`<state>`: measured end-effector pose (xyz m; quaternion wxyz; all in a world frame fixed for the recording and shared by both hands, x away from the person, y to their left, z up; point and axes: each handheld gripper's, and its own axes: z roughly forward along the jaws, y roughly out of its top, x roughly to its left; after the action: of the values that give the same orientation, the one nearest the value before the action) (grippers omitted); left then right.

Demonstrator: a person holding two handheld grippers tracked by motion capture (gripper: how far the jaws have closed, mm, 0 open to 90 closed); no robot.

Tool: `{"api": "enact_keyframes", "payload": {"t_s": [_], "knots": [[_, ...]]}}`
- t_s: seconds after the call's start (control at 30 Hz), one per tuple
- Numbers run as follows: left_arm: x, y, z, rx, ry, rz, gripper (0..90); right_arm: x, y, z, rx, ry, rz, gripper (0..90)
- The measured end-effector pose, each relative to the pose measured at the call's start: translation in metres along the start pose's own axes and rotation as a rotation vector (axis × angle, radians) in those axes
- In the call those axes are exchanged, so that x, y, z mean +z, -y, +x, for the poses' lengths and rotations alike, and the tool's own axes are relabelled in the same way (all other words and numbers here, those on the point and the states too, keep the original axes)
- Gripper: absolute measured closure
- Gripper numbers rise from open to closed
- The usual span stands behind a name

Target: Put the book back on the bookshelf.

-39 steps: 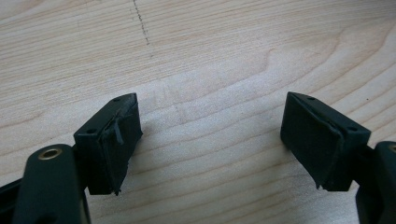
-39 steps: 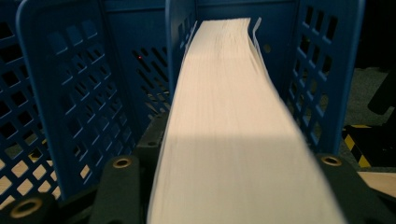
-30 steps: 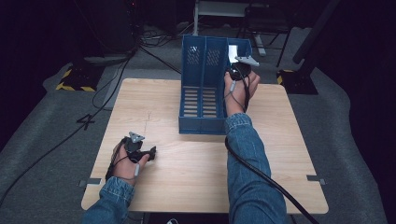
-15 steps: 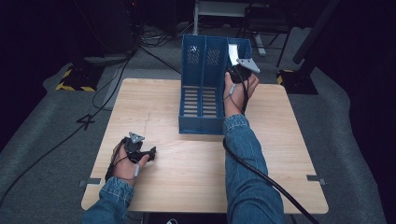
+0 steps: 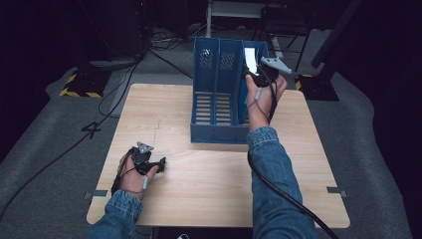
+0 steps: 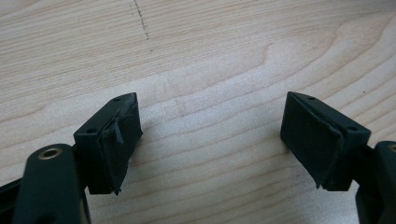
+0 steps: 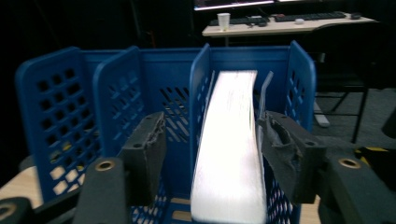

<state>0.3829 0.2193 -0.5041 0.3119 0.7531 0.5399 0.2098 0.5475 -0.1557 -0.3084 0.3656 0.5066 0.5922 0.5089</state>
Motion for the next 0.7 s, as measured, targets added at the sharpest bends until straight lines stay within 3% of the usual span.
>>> {"api": "enact_keyframes", "payload": {"t_s": [0.03,0.1,0.2,0.23,0.3,0.37,0.4,0.5,0.7], "knots": [[0.0,0.0,0.0,0.0,0.0,0.0,20.8,0.0,0.0,0.0,0.0,0.0,0.0,40.3],[-0.002,0.002,0.001,-0.001,-0.001,-0.003,20.8,-0.012,-0.004,-0.005,0.0,-0.044,0.006,39.6],[-0.007,0.008,0.005,-0.009,-0.003,-0.005,20.9,-0.039,-0.01,-0.015,-0.052,-0.088,0.014,38.3],[-0.007,0.008,0.005,-0.009,-0.003,-0.005,20.9,-0.039,-0.01,-0.015,-0.052,-0.088,0.014,38.3],[-0.011,0.012,0.007,-0.011,-0.005,-0.007,20.9,-0.059,-0.009,-0.025,-0.068,-0.123,0.031,38.1],[-0.012,0.013,0.008,-0.01,-0.003,-0.007,20.9,-0.065,-0.007,-0.028,-0.083,-0.129,0.032,37.9],[-0.014,0.014,0.009,-0.011,-0.005,-0.006,20.9,-0.079,-0.001,-0.039,-0.092,-0.149,0.053,37.9],[-0.015,0.016,0.009,-0.013,-0.004,-0.004,20.9,-0.094,0.005,-0.05,-0.071,-0.163,0.07,37.9],[-0.015,0.016,0.011,-0.005,0.003,-0.006,20.7,-0.124,0.022,-0.076,-0.106,-0.147,0.113,37.9]]}}
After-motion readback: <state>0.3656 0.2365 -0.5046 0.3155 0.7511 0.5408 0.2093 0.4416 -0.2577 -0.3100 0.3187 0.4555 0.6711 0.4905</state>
